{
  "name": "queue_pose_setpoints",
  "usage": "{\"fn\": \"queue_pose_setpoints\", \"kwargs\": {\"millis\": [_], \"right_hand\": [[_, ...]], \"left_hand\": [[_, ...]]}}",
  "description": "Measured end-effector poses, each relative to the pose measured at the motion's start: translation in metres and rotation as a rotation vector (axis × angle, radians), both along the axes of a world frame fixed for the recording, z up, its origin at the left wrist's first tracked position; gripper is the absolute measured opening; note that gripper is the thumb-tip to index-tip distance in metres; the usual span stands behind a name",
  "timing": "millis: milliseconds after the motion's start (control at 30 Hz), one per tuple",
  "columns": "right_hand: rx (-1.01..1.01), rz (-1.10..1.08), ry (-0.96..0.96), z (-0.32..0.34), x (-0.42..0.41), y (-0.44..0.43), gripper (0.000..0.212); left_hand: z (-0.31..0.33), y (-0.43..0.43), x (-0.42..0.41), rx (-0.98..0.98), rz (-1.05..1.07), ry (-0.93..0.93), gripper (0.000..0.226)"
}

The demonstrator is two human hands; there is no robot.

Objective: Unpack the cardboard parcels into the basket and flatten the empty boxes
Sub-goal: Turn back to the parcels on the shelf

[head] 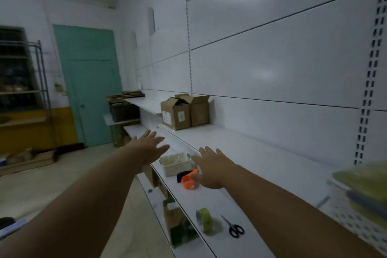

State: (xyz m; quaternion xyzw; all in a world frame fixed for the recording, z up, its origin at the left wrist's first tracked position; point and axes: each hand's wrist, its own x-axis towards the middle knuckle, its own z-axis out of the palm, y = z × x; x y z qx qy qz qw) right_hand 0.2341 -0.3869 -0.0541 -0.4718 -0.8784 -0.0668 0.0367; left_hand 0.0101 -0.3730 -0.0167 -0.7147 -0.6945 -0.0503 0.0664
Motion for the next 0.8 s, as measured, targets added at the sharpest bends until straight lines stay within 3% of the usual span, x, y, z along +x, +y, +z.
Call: {"fn": "queue_pose_setpoints", "kwargs": {"millis": [133, 233, 333, 567, 800], "right_hand": [[0.015, 0.022, 0.038, 0.007, -0.029, 0.065, 0.064], [-0.026, 0.058, 0.023, 0.0, -0.058, 0.1, 0.063], [-0.042, 0.079, 0.053, -0.006, -0.09, 0.135, 0.063], [0.034, -0.007, -0.078, -0.007, -0.142, 0.214, 0.064], [0.012, -0.124, -0.03, -0.006, -0.171, 0.284, 0.064]], "left_hand": [[0.019, 0.04, -0.028, 0.074, 0.054, -0.071, 0.057], [0.012, 0.064, -0.051, -0.023, 0.058, 0.056, 0.052], [0.007, 0.096, -0.081, -0.052, 0.085, -0.004, 0.053], [-0.009, 0.197, -0.148, 0.027, -0.102, -0.077, 0.057], [-0.032, 0.292, -0.195, -0.005, -0.15, -0.128, 0.059]]}}
